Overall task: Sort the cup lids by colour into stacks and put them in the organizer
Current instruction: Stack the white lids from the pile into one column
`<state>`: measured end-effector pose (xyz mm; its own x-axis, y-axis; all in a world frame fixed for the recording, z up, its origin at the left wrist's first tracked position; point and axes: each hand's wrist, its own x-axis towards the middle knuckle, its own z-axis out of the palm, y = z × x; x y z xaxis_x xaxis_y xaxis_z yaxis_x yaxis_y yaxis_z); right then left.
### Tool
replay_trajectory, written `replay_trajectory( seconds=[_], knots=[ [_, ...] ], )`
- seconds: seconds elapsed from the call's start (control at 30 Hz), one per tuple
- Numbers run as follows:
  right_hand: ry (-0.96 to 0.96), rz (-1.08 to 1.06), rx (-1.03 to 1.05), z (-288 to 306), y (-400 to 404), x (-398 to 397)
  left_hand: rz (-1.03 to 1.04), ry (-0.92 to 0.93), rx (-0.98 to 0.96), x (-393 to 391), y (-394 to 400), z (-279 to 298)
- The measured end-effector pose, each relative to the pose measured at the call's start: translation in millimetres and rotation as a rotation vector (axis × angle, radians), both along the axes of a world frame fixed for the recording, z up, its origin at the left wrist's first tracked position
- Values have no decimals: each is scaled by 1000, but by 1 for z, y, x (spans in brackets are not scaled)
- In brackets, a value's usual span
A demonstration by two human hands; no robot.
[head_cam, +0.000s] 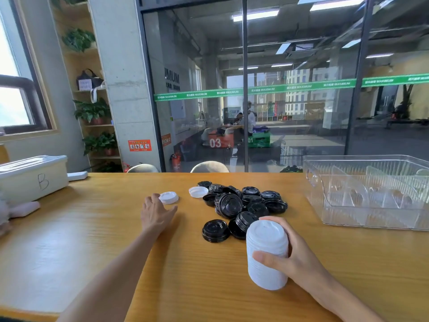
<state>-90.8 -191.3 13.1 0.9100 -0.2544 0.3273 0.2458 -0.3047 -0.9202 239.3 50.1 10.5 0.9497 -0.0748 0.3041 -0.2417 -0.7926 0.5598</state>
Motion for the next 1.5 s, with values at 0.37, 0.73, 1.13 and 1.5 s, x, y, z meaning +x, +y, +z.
replay_trajectory(
  seconds=[0.37,0.73,1.13,1.5],
  knots=[
    [-20,21,14,-1,3,2,-106,101,130,34,-17,4],
    [-1,24,13,-3,1,2,-72,73,150,63,-26,-3],
    [2,28,15,-5,-1,4,-97,-60,-213,38,-37,2],
    [28,-2,38,-4,3,0,-330,-169,-521,-56,-55,38]
  ],
)
